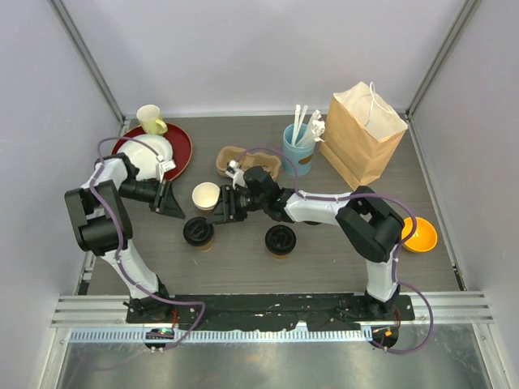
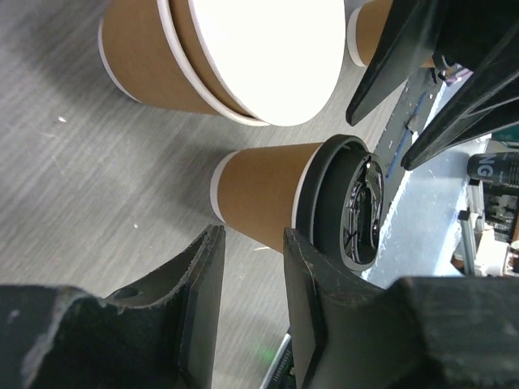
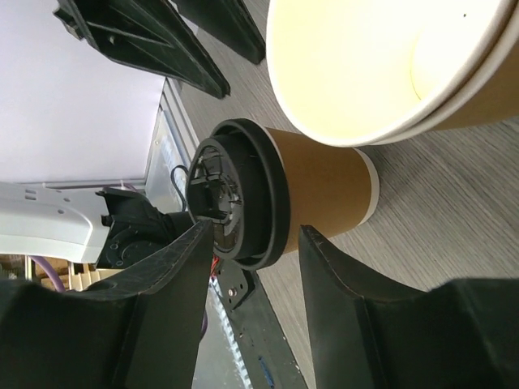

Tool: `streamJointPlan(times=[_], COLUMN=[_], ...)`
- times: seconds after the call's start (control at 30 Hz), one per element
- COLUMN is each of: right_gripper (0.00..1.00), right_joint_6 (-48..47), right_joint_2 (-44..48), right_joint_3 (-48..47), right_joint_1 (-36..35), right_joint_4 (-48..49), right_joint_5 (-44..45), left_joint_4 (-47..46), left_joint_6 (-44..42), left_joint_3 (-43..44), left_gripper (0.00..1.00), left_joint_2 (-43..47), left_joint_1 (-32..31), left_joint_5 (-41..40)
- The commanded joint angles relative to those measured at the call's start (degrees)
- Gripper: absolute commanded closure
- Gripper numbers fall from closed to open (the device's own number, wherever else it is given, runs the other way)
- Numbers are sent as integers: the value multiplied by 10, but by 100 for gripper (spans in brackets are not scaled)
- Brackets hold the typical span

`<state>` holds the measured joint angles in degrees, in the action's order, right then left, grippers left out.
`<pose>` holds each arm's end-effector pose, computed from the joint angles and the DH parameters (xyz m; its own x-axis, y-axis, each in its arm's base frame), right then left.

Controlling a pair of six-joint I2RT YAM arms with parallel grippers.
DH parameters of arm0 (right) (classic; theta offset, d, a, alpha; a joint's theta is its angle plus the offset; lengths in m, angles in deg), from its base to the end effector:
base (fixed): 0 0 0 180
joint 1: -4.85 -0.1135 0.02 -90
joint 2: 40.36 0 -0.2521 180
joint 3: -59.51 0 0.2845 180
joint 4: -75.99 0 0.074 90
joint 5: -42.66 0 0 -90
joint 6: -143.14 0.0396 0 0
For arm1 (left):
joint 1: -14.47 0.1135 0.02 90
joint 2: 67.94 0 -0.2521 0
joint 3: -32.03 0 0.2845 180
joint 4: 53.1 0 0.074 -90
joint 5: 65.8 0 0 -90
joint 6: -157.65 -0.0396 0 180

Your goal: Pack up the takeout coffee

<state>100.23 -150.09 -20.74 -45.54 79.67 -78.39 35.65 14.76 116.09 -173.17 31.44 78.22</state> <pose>0.2711 0.3597 0.1638 -0.8892 -0.0903 -0.4486 -0.4477 0.3739 0.8123 0.3139 0.0623 0.1626 -0.8896 0.2184 -0.4012 0.4546 0.5093 -0.7307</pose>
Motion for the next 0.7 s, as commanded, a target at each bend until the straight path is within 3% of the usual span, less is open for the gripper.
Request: streamJointPlan(times=[0.0,0.4,0.67], right_gripper=[47,44,48], right_joint_6=[3,12,10], right_joint_2=[-3,-24,-28], right_joint_3=[-8,-23,-28], right_joint_1=[-4,-15,-14], right_joint_4=[27,39,33], right_joint_5=[-9,-12,-1], left_joint_4=[186,187,187], left_joint_6=[-58,-85,-79], left_joint_3=[25,-2,2], left_gripper=[60,60,57], left_joint_2=[-11,9,27], left_joint_1=[12,-14,-14], left_joint_5=[39,2,12])
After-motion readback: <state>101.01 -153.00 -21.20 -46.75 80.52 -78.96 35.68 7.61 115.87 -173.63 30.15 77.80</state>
